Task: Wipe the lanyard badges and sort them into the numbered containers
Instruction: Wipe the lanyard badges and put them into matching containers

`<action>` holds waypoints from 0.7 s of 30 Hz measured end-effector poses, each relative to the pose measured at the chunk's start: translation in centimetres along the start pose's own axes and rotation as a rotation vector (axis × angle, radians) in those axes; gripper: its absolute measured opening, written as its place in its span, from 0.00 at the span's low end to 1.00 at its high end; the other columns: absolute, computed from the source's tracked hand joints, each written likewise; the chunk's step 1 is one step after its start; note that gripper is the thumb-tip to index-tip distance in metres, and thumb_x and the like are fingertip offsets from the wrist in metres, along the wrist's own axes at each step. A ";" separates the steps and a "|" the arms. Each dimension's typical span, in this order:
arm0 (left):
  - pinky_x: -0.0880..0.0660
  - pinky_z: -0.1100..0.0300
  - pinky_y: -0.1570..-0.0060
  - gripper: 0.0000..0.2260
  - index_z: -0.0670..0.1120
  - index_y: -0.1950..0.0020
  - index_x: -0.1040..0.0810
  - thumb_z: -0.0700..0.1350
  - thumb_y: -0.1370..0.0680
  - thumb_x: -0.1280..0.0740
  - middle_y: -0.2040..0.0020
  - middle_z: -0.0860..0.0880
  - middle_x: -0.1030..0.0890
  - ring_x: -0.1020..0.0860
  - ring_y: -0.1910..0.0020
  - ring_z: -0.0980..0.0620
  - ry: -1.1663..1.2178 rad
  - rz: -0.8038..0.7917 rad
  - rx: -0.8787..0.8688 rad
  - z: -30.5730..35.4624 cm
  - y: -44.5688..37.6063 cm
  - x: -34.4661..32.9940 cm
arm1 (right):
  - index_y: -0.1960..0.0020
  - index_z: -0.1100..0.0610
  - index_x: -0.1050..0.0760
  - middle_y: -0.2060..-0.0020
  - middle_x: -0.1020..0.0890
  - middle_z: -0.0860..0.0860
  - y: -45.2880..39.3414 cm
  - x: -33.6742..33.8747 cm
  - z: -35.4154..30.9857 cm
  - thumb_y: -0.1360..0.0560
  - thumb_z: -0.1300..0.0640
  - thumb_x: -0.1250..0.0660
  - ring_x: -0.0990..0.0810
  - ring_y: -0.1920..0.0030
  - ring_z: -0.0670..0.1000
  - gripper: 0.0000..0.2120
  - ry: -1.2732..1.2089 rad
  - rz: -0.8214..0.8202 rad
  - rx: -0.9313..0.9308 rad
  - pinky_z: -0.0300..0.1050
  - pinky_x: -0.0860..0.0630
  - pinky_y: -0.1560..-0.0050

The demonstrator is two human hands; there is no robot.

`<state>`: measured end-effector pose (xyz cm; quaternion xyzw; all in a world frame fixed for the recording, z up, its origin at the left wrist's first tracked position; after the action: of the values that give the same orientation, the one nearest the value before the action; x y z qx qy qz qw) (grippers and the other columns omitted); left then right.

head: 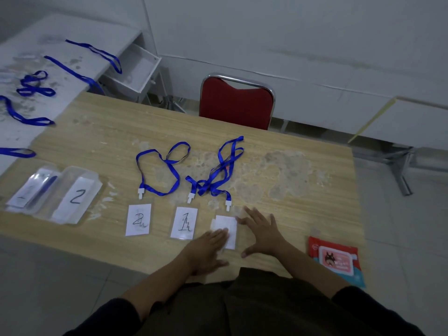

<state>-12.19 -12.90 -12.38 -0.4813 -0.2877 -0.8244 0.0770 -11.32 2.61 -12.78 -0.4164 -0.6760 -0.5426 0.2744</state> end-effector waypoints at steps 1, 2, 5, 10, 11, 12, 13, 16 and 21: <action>0.55 0.56 0.24 0.38 0.52 0.21 0.56 0.71 0.24 0.51 0.20 0.53 0.56 0.59 0.23 0.59 -0.001 -0.024 -0.050 0.9 0.6 -0.8 | 0.22 0.38 0.53 0.22 0.62 0.43 -0.1 0.0 0.1 0.41 0.30 0.27 0.65 0.22 0.50 0.55 0.001 0.008 -0.003 0.71 0.60 0.28; 0.55 0.54 0.23 0.38 0.52 0.21 0.56 0.72 0.24 0.53 0.21 0.54 0.57 0.59 0.23 0.59 0.004 -0.051 -0.083 1.7 1.0 -1.6 | 0.22 0.38 0.53 0.22 0.63 0.43 -0.1 0.0 0.1 0.41 0.30 0.27 0.65 0.22 0.50 0.55 0.003 0.009 -0.006 0.71 0.59 0.28; 0.55 0.54 0.23 0.37 0.53 0.21 0.57 0.70 0.23 0.51 0.21 0.56 0.58 0.59 0.23 0.60 0.085 -0.007 0.025 0.6 0.3 -0.6 | 0.22 0.38 0.53 0.22 0.63 0.43 -0.1 -0.2 0.1 0.41 0.29 0.28 0.65 0.22 0.50 0.55 0.017 0.010 0.001 0.71 0.59 0.28; 0.59 0.58 0.26 0.38 0.49 0.21 0.59 0.67 0.22 0.47 0.21 0.52 0.59 0.59 0.23 0.56 0.079 0.034 0.125 -1.0 -1.3 1.9 | 0.22 0.39 0.52 0.22 0.63 0.43 0.0 0.0 0.0 0.41 0.30 0.27 0.65 0.22 0.50 0.55 0.003 0.003 -0.002 0.71 0.60 0.28; 0.60 0.59 0.26 0.38 0.50 0.21 0.59 0.68 0.22 0.47 0.21 0.52 0.59 0.59 0.23 0.57 0.075 0.012 0.088 -0.2 -1.3 1.3 | 0.22 0.39 0.52 0.22 0.63 0.43 0.0 -0.1 0.1 0.40 0.30 0.27 0.65 0.22 0.50 0.55 0.001 0.000 -0.006 0.71 0.60 0.28; 0.60 0.58 0.26 0.38 0.51 0.21 0.59 0.68 0.23 0.47 0.21 0.52 0.58 0.60 0.23 0.58 0.064 -0.014 0.043 0.6 -1.2 0.7 | 0.22 0.39 0.53 0.22 0.63 0.43 -0.1 -0.2 0.1 0.40 0.30 0.27 0.66 0.22 0.50 0.55 -0.002 0.000 -0.008 0.71 0.60 0.28; 0.59 0.58 0.25 0.38 0.51 0.21 0.59 0.68 0.23 0.47 0.21 0.52 0.58 0.59 0.23 0.58 0.055 -0.035 0.010 1.2 -1.1 0.1 | 0.22 0.39 0.53 0.22 0.63 0.43 -0.1 -0.2 0.1 0.40 0.30 0.27 0.66 0.22 0.50 0.55 -0.003 -0.001 -0.007 0.71 0.60 0.28; 0.55 0.55 0.23 0.38 0.51 0.21 0.59 0.67 0.22 0.46 0.21 0.53 0.58 0.57 0.22 0.56 0.092 0.028 0.074 0.0 -1.7 1.3 | 0.23 0.39 0.53 0.22 0.63 0.43 -0.2 -0.3 0.1 0.41 0.30 0.27 0.66 0.22 0.50 0.55 -0.008 0.003 -0.004 0.71 0.60 0.28; 0.58 0.57 0.24 0.40 0.50 0.21 0.59 0.69 0.23 0.47 0.21 0.54 0.60 0.59 0.22 0.56 0.106 0.018 0.056 0.1 -2.1 1.3 | 0.23 0.38 0.51 0.22 0.61 0.42 -0.2 -0.2 0.2 0.42 0.31 0.26 0.65 0.22 0.49 0.55 -0.040 0.018 -0.011 0.71 0.61 0.28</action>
<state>-13.65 -10.88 -12.08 -0.4373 -0.3018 -0.8396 0.1129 -11.39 2.78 -13.09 -0.4346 -0.6745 -0.5354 0.2636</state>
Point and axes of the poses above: each hand's wrist, its own y-axis away from the middle knuckle, its own x-axis out of the back of the hand, z = x × y, the point moved 10 cm from there along -y, towards the middle knuckle
